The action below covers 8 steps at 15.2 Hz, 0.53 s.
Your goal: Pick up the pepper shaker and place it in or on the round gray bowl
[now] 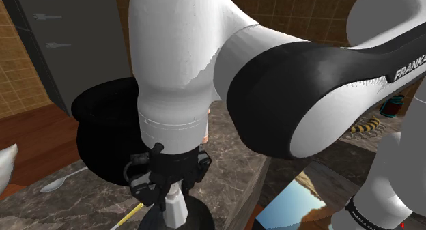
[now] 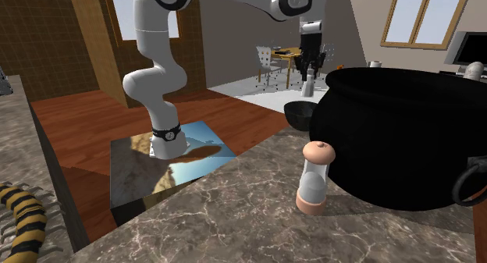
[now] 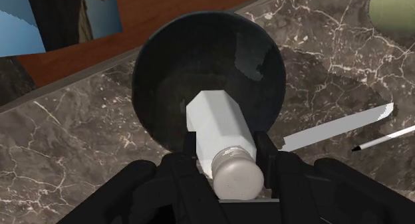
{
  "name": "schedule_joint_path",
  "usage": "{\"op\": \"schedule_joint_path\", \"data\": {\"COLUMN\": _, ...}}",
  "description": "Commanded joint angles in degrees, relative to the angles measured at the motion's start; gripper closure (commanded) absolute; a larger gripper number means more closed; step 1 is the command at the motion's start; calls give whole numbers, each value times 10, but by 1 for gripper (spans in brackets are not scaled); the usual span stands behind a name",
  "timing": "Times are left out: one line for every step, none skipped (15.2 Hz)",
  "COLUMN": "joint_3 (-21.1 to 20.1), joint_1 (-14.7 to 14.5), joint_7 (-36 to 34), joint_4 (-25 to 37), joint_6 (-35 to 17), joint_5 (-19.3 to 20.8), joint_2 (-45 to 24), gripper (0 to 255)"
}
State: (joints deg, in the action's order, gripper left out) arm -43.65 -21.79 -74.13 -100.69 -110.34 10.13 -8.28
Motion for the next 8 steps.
{"op": "schedule_joint_path", "data": {"joint_3": 1, "joint_1": 0, "joint_7": -3, "joint_4": -11, "joint_6": -14, "joint_5": 4, "joint_2": -4, "gripper": 255}}
{"op": "schedule_joint_path", "data": {"joint_3": 1, "joint_1": 0, "joint_7": -4, "joint_4": -17, "joint_6": -21, "joint_5": 6, "joint_2": -6, "gripper": 255}}
{"op": "schedule_joint_path", "data": {"joint_3": 2, "joint_1": -1, "joint_7": -6, "joint_4": -23, "joint_6": -29, "joint_5": 7, "joint_2": -8, "gripper": 255}}
{"op": "schedule_joint_path", "data": {"joint_3": 2, "joint_1": -1, "joint_7": -7, "joint_4": -29, "joint_6": -36, "joint_5": 9, "joint_2": -9, "gripper": 255}}
{"op": "schedule_joint_path", "data": {"joint_3": 3, "joint_1": -1, "joint_7": -9, "joint_4": -35, "joint_6": -43, "joint_5": 11, "joint_2": -11, "gripper": 255}}
{"op": "schedule_joint_path", "data": {"joint_3": 3, "joint_1": -1, "joint_7": -11, "joint_4": -41, "joint_6": -50, "joint_5": 13, "joint_2": -13, "gripper": 255}}
{"op": "schedule_joint_path", "data": {"joint_3": 4, "joint_1": -2, "joint_7": -12, "joint_4": -46, "joint_6": -57, "joint_5": 16, "joint_2": -15, "gripper": 255}}
{"op": "schedule_joint_path", "data": {"joint_3": 4, "joint_1": -2, "joint_7": -14, "joint_4": -51, "joint_6": -64, "joint_5": 18, "joint_2": -18, "gripper": 255}}
